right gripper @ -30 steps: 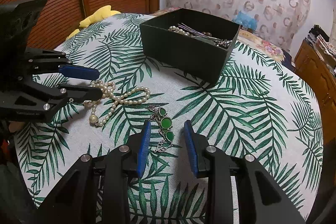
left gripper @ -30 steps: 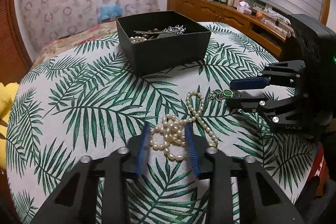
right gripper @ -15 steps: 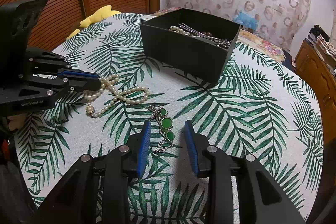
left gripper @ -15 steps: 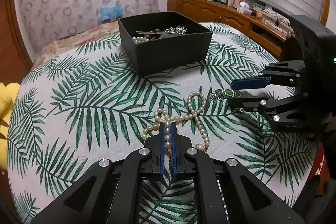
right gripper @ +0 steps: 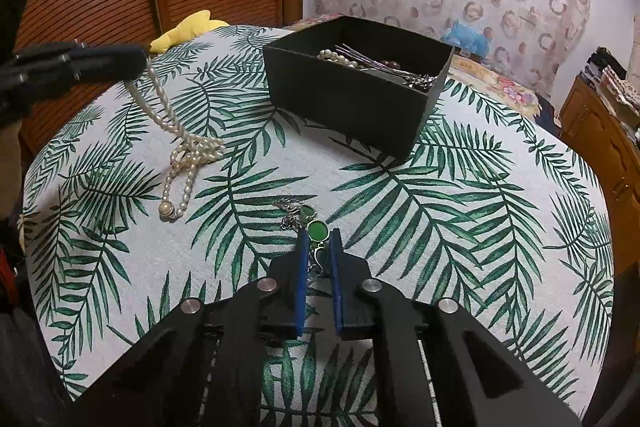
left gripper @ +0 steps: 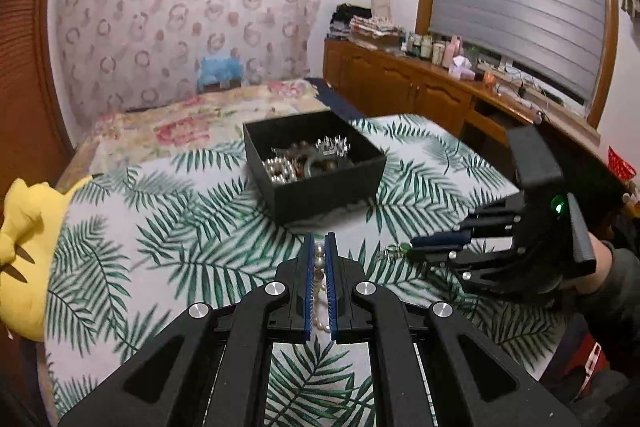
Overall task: Organize jewelry
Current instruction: 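Grasp the pearl necklace with the left tool while the right tool grasps the green-stone bracelet, then lower the pearl necklace and green-stone bracelet into the black box and open both tools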
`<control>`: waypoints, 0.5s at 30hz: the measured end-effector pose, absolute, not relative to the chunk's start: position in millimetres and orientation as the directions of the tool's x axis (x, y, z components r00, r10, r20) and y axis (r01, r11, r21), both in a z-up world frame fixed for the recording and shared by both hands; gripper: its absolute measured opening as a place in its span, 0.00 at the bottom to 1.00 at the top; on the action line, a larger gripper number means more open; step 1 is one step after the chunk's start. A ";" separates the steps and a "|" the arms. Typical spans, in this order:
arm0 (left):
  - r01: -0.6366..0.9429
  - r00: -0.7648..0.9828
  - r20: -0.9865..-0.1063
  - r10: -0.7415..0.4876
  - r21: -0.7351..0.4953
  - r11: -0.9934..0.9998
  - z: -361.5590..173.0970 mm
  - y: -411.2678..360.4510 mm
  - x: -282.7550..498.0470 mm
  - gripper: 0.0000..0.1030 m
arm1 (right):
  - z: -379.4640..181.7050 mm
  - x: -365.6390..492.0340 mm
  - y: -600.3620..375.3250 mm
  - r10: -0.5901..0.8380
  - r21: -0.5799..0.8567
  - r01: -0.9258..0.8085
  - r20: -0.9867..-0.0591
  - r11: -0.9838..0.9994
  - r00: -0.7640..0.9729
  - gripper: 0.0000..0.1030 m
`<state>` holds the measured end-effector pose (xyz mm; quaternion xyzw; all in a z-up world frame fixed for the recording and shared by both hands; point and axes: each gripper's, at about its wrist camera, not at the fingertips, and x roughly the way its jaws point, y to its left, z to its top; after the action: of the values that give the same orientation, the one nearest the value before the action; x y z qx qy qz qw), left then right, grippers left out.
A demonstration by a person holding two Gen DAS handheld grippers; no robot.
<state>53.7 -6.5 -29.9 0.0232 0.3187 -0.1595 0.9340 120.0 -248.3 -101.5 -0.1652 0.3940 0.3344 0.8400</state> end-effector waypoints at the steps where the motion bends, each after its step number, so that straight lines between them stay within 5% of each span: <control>1: 0.312 0.749 -0.599 -0.283 -0.059 0.948 -27.9 -5.6 53.5 0.04 | -101.0 120.6 -249.9 0.431 -0.013 -0.692 -0.774 0.722 0.465 0.09; 15: 0.318 0.799 -0.526 -0.290 -0.038 0.947 13.6 -5.3 53.7 0.04 | -58.1 121.0 -260.1 0.475 -0.025 -0.690 -0.708 0.723 0.523 0.09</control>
<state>53.7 -5.3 13.6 0.0261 0.2732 -0.1602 0.9482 121.0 -260.1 -58.1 -0.1530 0.3516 0.3390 0.8591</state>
